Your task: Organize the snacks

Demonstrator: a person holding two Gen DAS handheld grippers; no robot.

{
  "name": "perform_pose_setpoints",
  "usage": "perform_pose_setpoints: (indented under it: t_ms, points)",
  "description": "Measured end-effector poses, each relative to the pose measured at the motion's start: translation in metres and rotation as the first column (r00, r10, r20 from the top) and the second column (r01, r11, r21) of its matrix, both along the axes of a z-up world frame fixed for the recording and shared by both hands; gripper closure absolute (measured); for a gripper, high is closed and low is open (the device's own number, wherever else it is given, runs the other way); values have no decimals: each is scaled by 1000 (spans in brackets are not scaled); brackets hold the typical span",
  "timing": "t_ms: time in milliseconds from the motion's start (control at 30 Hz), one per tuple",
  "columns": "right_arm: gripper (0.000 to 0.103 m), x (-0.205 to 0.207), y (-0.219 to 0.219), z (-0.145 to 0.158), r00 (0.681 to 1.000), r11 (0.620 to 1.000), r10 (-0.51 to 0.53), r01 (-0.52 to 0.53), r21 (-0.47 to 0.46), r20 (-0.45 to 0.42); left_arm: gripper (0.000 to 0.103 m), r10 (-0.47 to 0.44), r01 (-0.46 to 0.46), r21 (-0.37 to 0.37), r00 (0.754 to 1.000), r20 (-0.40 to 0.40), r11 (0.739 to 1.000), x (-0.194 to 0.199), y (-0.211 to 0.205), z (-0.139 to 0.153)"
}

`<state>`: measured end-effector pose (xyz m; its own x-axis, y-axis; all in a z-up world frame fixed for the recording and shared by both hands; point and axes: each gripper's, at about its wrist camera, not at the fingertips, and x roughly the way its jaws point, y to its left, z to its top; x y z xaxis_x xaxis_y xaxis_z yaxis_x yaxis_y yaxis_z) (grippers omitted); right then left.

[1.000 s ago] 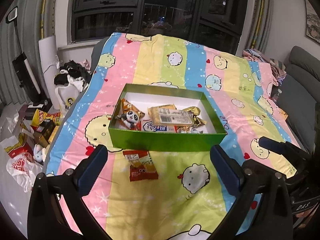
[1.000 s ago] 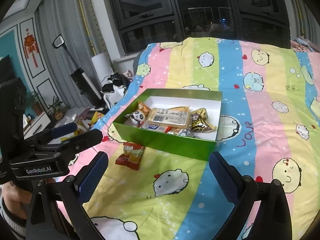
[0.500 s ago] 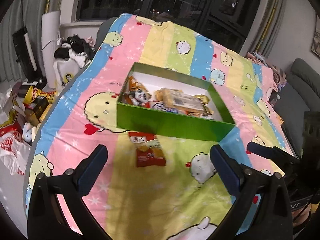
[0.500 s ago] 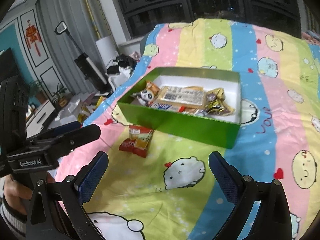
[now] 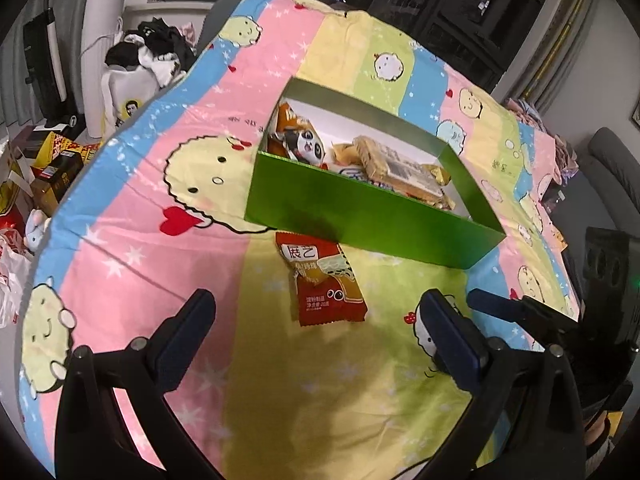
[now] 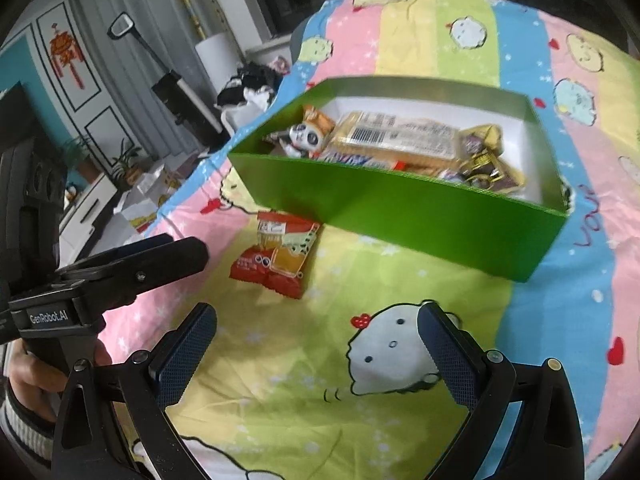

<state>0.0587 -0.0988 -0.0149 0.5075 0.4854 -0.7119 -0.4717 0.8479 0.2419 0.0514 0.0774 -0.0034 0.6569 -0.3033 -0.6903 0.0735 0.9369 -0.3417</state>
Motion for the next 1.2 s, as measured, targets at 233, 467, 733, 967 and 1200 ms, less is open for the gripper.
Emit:
perform_pose_setpoints:
  t_ms: [233, 467, 733, 967, 1200]
  points:
    - [3, 9, 13, -13, 999, 999, 49, -49, -13, -13, 1, -22, 23, 24, 999, -30, 999, 13, -4, -11]
    - [4, 19, 21, -23, 997, 998, 68, -68, -1, -32, 2, -37, 39, 33, 998, -50, 999, 21, -5, -16]
    - [10, 25, 29, -25, 996, 996, 86, -86, -12, -19, 4, -56, 57, 27, 997, -60, 998, 26, -9, -19]
    - [25, 28, 36, -33, 993, 993, 115, -115, -29, -31, 14, -66, 66, 6, 996, -66, 998, 29, -7, -24]
    - [34, 34, 46, -34, 989, 989, 148, -148, -26, -21, 35, -95, 93, -26, 992, -84, 995, 34, -9, -32]
